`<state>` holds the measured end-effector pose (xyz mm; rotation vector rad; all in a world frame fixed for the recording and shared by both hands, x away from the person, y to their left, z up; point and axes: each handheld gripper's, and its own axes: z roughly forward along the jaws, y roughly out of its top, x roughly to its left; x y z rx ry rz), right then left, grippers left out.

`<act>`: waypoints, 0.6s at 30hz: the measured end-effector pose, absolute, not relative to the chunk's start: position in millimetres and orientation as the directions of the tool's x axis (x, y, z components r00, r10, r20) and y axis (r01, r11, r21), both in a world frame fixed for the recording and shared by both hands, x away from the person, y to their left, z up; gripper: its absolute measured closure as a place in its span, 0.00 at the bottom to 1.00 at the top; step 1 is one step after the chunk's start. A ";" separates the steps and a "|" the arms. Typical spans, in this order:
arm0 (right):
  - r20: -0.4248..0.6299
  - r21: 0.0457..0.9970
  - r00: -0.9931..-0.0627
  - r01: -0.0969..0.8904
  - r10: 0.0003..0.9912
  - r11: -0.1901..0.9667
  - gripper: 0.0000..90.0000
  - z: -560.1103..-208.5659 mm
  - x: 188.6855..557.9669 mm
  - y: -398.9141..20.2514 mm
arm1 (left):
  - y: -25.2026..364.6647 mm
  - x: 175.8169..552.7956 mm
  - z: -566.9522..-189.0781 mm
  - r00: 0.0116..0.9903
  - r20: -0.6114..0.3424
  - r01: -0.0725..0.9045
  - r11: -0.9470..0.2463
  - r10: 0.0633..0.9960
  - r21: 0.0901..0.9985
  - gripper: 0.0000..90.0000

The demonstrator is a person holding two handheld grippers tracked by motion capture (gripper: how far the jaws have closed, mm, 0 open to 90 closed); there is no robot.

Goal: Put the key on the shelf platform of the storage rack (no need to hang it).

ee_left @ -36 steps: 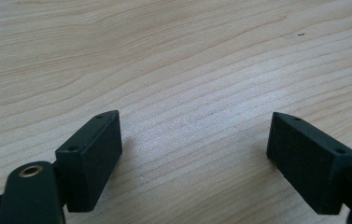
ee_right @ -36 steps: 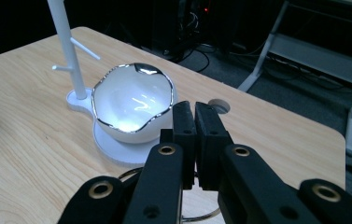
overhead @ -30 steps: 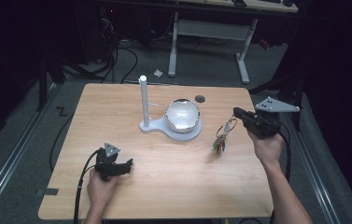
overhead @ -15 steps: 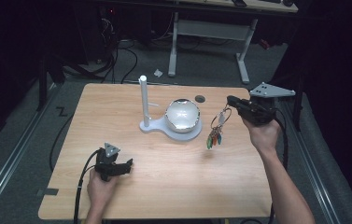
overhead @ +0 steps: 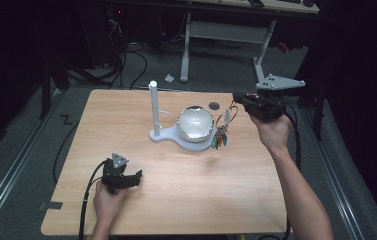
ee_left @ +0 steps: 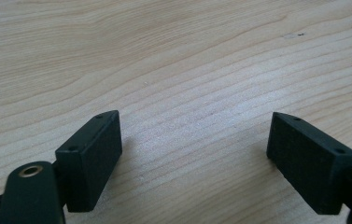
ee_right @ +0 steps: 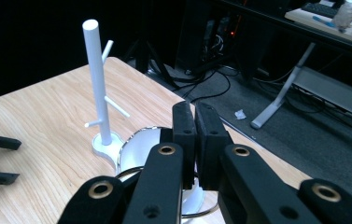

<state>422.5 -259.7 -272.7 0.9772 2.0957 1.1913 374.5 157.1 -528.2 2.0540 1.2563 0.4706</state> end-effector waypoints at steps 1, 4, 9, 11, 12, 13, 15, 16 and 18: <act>-0.095 0.879 -0.595 0.327 0.798 0.348 0.99 -272.7 422.5 -259.7 | 157.1 374.5 -528.1 0.470 -0.041 0.638 -0.308 0.882 0.706 0.21; -0.097 0.879 -0.600 0.323 0.794 0.351 0.99 -269.3 426.0 -255.0 | 157.1 374.5 -528.1 0.470 -0.041 0.638 -0.307 0.882 0.706 0.21; -0.095 0.885 -0.603 0.313 0.792 0.344 0.99 -261.3 433.1 -247.1 | 157.0 374.5 -528.1 0.470 -0.041 0.638 -0.307 0.882 0.706 0.21; -0.095 0.884 -0.602 0.316 0.793 0.346 0.99 -259.1 436.2 -244.4 | 157.0 374.5 -528.1 0.470 -0.041 0.638 -0.307 0.882 0.706 0.21; -0.097 0.883 -0.602 0.315 0.793 0.347 0.99 -258.1 438.1 -242.4 | 157.1 374.5 -528.1 0.470 -0.041 0.638 -0.308 0.882 0.706 0.21; -0.102 0.881 -0.603 0.314 0.791 0.353 0.99 -257.1 440.1 -240.5 | 157.1 374.5 -528.1 0.470 -0.041 0.638 -0.307 0.882 0.706 0.21; -0.106 0.879 -0.602 0.316 0.792 0.357 0.99 -255.4 443.6 -236.4 | 157.0 374.5 -528.1 0.470 -0.041 0.638 -0.307 0.882 0.706 0.21; -0.107 0.879 -0.603 0.315 0.791 0.359 0.99 -254.9 445.1 -234.9 | 157.0 374.5 -528.1 0.470 -0.041 0.638 -0.307 0.882 0.706 0.21; -0.107 0.878 -0.603 0.316 0.790 0.361 0.99 -254.0 449.7 -230.9 | 157.1 374.5 -528.1 0.470 -0.040 0.638 -0.308 0.882 0.705 0.21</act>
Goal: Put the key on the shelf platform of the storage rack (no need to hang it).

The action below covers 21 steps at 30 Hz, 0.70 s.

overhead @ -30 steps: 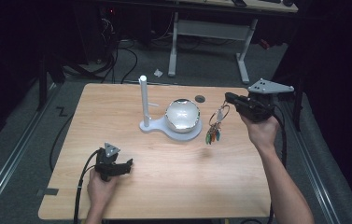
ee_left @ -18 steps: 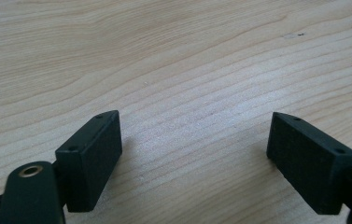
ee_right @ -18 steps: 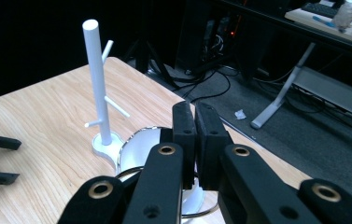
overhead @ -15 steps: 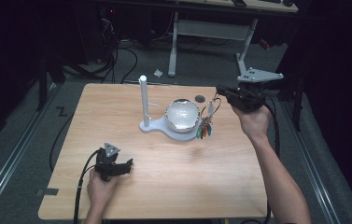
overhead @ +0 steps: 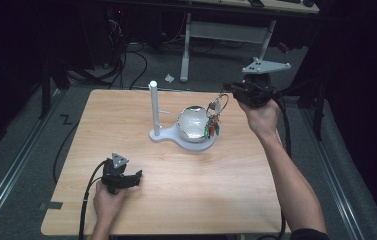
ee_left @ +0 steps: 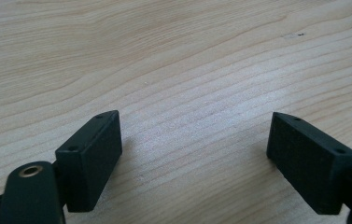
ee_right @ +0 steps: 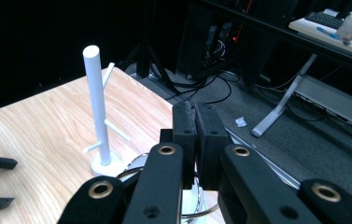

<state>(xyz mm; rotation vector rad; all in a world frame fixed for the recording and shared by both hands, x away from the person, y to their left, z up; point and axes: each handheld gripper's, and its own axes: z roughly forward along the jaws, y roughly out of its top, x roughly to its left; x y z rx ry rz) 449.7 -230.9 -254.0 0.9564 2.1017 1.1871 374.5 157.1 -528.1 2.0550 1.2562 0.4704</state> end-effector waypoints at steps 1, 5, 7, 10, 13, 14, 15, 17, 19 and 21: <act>-0.106 0.876 -0.602 0.319 0.792 0.361 0.99 -253.9 452.4 -228.7 | 157.1 374.5 -528.1 0.470 -0.040 0.638 -0.308 0.882 0.706 0.21; -0.110 0.871 -0.603 0.325 0.790 0.369 0.99 -254.6 460.2 -221.8 | 157.2 374.5 -528.1 0.471 -0.040 0.639 -0.309 0.881 0.705 0.21; -0.108 0.871 -0.602 0.327 0.791 0.367 0.99 -255.4 463.7 -217.9 | 157.2 374.5 -528.1 0.471 -0.040 0.639 -0.309 0.881 0.705 0.21; -0.092 0.868 -0.602 0.341 0.793 0.360 0.99 -259.5 470.0 -213.5 | 157.2 374.5 -528.1 0.471 -0.041 0.639 -0.309 0.881 0.705 0.21; -0.091 0.864 -0.601 0.348 0.794 0.363 0.99 -263.6 474.2 -210.6 | 157.1 374.5 -528.2 0.470 -0.041 0.638 -0.307 0.882 0.706 0.21; -0.092 0.863 -0.602 0.349 0.793 0.365 0.99 -265.2 475.7 -209.9 | 157.2 374.5 -528.1 0.471 -0.039 0.638 -0.310 0.881 0.704 0.21; -0.087 0.863 -0.603 0.353 0.793 0.362 0.99 -266.9 477.0 -208.6 | 157.2 374.5 -528.1 0.471 -0.039 0.638 -0.310 0.881 0.704 0.21; -0.089 0.858 -0.601 0.359 0.794 0.367 0.99 -270.0 479.1 -205.5 | 157.2 374.5 -528.1 0.471 -0.039 0.638 -0.310 0.881 0.704 0.21; -0.095 0.855 -0.601 0.360 0.794 0.374 0.99 -272.9 481.1 -202.2 | 157.2 374.5 -528.1 0.471 -0.039 0.638 -0.310 0.881 0.705 0.21; -0.097 0.850 -0.603 0.363 0.792 0.381 0.99 -276.4 483.9 -199.1 | 157.2 374.5 -528.1 0.471 -0.040 0.639 -0.310 0.881 0.704 0.21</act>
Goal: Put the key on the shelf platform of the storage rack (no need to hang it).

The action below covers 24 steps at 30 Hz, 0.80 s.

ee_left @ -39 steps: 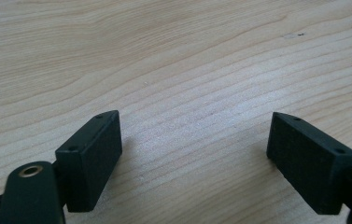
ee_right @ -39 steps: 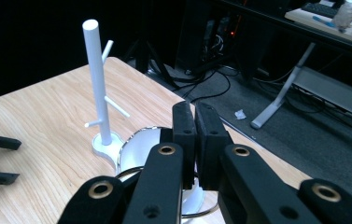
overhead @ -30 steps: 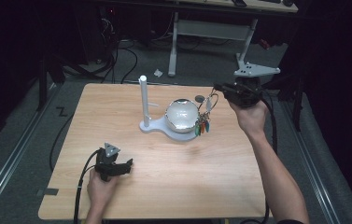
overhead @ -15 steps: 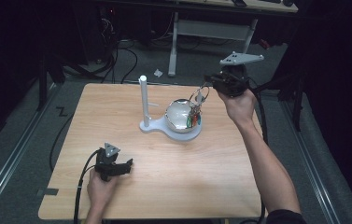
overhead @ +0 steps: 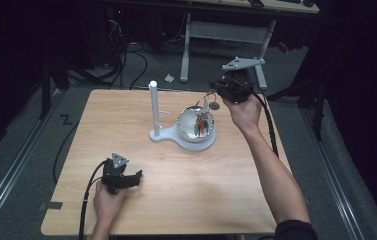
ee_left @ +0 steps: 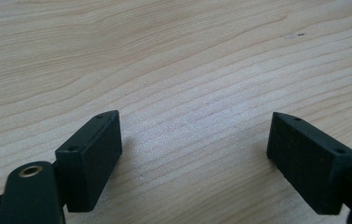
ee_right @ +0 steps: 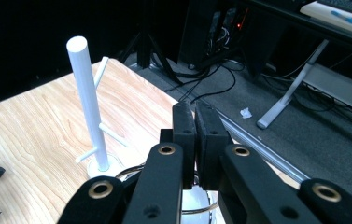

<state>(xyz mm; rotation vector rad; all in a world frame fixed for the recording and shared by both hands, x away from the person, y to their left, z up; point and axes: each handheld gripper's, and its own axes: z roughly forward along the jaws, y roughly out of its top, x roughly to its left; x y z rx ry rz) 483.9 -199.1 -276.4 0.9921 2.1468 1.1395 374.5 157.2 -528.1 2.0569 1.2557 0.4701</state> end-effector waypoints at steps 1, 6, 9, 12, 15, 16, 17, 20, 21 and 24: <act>-0.096 0.847 -0.601 0.369 0.793 0.382 0.99 -278.4 485.3 -197.4 | 157.2 374.5 -528.1 0.471 -0.040 0.638 -0.310 0.881 0.705 0.21; -0.084 0.839 -0.601 0.387 0.795 0.382 0.99 -288.7 490.3 -192.8 | 157.2 374.5 -528.1 0.471 -0.039 0.638 -0.310 0.881 0.705 0.21; -0.084 0.833 -0.600 0.396 0.795 0.387 0.99 -294.5 492.5 -191.2 | 157.2 374.5 -528.0 0.472 -0.039 0.638 -0.311 0.881 0.704 0.20; -0.075 0.830 -0.599 0.406 0.797 0.383 0.99 -299.4 494.9 -191.5 | 157.1 374.5 -528.1 0.471 -0.040 0.638 -0.308 0.881 0.705 0.20; -0.066 0.827 -0.598 0.415 0.799 0.379 0.99 -304.5 496.2 -191.8 | 157.0 374.4 -528.2 0.470 -0.041 0.638 -0.307 0.882 0.706 0.20; -0.061 0.825 -0.598 0.420 0.799 0.377 0.99 -306.4 496.5 -191.9 | 157.1 374.4 -528.1 0.470 -0.041 0.638 -0.308 0.882 0.706 0.20; -0.062 0.824 -0.598 0.421 0.799 0.379 0.99 -308.4 497.2 -192.3 | 157.1 374.5 -528.1 0.470 -0.041 0.638 -0.308 0.881 0.706 0.20; -0.053 0.817 -0.598 0.434 0.800 0.379 0.99 -315.5 498.8 -193.2 | 157.0 374.5 -528.2 0.470 -0.042 0.638 -0.307 0.882 0.706 0.20; -0.051 0.814 -0.596 0.440 0.801 0.379 0.99 -317.8 499.0 -193.3 | 157.0 374.5 -528.2 0.470 -0.042 0.638 -0.307 0.882 0.706 0.20; -0.044 0.807 -0.595 0.452 0.803 0.380 0.99 -324.1 499.2 -193.3 | 157.1 374.5 -528.2 0.470 -0.042 0.638 -0.307 0.881 0.706 0.20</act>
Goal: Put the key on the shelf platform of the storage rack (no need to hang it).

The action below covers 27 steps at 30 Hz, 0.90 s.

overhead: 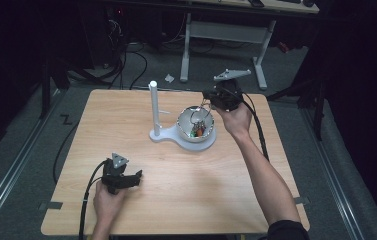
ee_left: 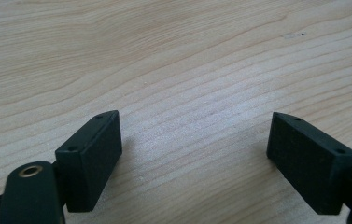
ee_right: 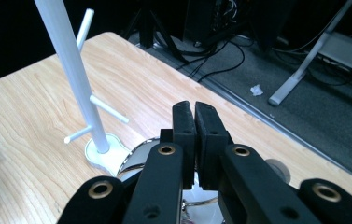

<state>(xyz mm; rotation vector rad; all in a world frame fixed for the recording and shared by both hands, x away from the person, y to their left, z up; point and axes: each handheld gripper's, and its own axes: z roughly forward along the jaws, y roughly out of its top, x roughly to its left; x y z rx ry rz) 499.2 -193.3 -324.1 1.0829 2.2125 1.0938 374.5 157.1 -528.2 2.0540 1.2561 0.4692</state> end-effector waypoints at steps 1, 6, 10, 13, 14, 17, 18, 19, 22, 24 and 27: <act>-0.050 0.806 -0.596 0.449 0.801 0.385 0.99 -325.9 499.4 -193.1 | 157.1 374.5 -528.2 0.471 -0.041 0.638 -0.308 0.881 0.706 0.20; -0.044 0.795 -0.596 0.465 0.802 0.389 0.99 -333.9 500.3 -191.8 | 157.1 374.5 -528.2 0.470 -0.042 0.638 -0.307 0.881 0.706 0.20; -0.040 0.788 -0.597 0.474 0.801 0.393 0.99 -341.1 501.2 -191.0 | 157.1 374.5 -528.1 0.471 -0.040 0.638 -0.309 0.881 0.705 0.20; -0.035 0.785 -0.594 0.481 0.804 0.390 0.99 -344.8 501.4 -190.0 | 157.1 374.5 -528.1 0.471 -0.040 0.638 -0.309 0.881 0.705 0.20; -0.036 0.786 -0.597 0.478 0.802 0.392 0.99 -346.2 502.0 -189.8 | 157.1 374.5 -528.1 0.471 -0.040 0.638 -0.308 0.881 0.705 0.21; -0.034 0.779 -0.594 0.488 0.804 0.394 0.99 -350.4 502.4 -187.9 | 157.1 374.5 -528.1 0.471 -0.040 0.638 -0.308 0.881 0.705 0.20; -0.036 0.777 -0.596 0.488 0.802 0.398 0.99 -351.9 502.8 -187.5 | 157.1 374.5 -528.1 0.471 -0.041 0.638 -0.308 0.881 0.705 0.20; -0.035 0.775 -0.596 0.491 0.802 0.398 0.99 -353.4 503.0 -187.0 | 157.1 374.5 -528.1 0.470 -0.040 0.638 -0.308 0.882 0.705 0.20; -0.032 0.772 -0.597 0.495 0.801 0.399 0.99 -358.1 503.3 -186.0 | 157.1 374.5 -528.1 0.470 -0.040 0.638 -0.308 0.882 0.705 0.20; -0.030 0.769 -0.600 0.497 0.800 0.402 0.99 -361.1 503.6 -185.8 | 157.1 374.5 -528.1 0.471 -0.040 0.638 -0.309 0.881 0.705 0.20; -0.027 0.764 -0.601 0.503 0.799 0.404 0.99 -365.9 504.0 -185.5 | 157.1 374.5 -528.2 0.470 -0.040 0.638 -0.308 0.882 0.706 0.20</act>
